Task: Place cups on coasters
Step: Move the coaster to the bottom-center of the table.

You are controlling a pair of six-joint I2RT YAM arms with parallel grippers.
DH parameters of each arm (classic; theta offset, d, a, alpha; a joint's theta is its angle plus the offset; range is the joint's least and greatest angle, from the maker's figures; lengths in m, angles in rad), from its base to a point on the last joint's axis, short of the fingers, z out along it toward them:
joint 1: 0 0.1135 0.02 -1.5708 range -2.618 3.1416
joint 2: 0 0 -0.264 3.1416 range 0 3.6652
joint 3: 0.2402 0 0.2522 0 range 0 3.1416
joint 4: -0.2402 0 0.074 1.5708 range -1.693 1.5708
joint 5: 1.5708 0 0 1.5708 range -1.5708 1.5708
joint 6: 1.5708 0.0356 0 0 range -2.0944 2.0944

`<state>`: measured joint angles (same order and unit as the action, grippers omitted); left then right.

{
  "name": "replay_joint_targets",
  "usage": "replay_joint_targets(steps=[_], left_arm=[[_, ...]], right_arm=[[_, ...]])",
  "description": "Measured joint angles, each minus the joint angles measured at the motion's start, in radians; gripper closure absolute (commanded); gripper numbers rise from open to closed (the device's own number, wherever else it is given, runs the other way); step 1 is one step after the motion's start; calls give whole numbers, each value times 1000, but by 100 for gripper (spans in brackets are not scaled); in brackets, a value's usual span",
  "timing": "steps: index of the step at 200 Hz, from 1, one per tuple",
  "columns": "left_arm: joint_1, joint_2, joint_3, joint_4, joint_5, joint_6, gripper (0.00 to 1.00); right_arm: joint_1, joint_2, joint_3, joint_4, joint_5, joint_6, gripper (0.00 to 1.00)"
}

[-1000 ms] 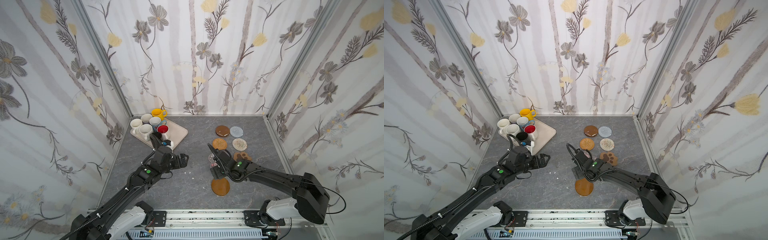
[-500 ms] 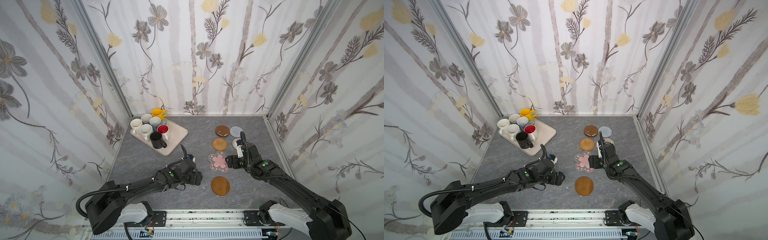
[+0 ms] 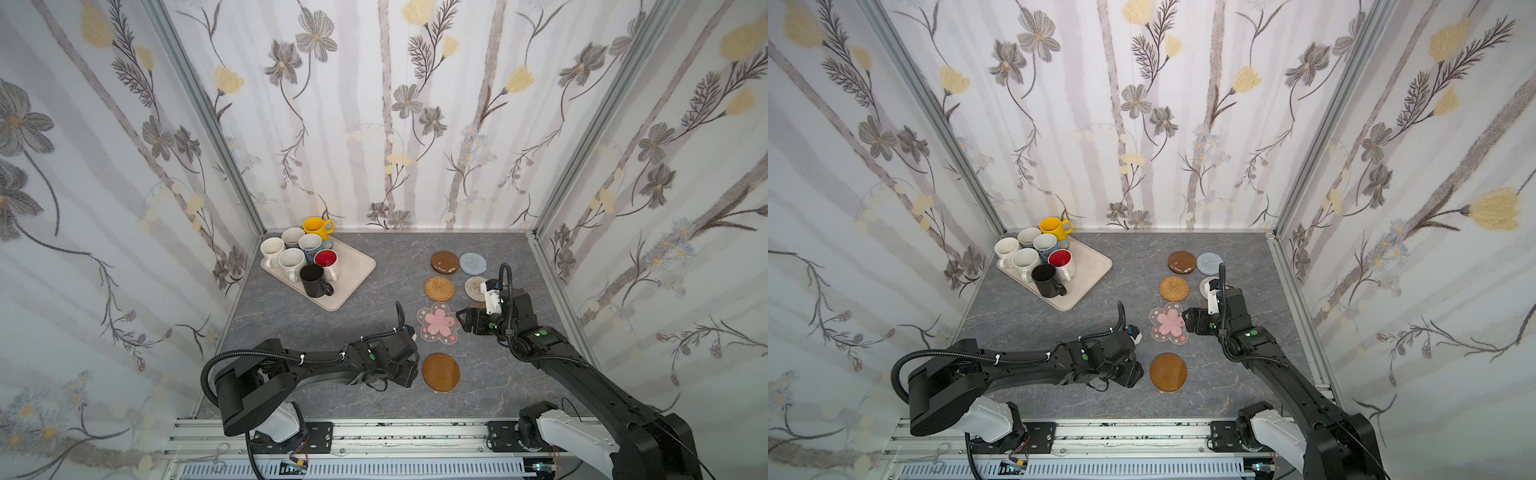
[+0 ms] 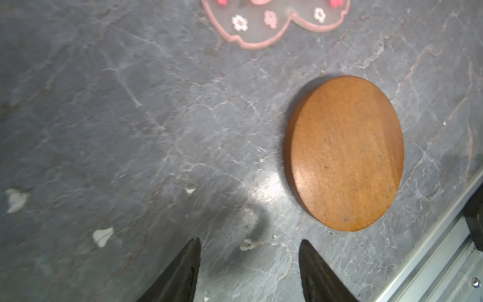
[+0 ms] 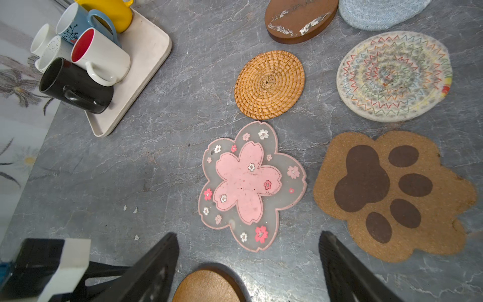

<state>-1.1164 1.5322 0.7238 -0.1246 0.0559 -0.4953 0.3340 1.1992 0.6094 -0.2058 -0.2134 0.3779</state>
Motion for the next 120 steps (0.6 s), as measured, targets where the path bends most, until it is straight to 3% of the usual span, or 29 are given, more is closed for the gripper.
replay_joint_targets(steps=[45,120], left_arm=[[-98,67,43,1,-41,36,19],[-142,159,126,26,-116,20,14]], right_arm=[[-14,5,0,21,-18,6,15],[-32,1,-5,35,-43,6,15]])
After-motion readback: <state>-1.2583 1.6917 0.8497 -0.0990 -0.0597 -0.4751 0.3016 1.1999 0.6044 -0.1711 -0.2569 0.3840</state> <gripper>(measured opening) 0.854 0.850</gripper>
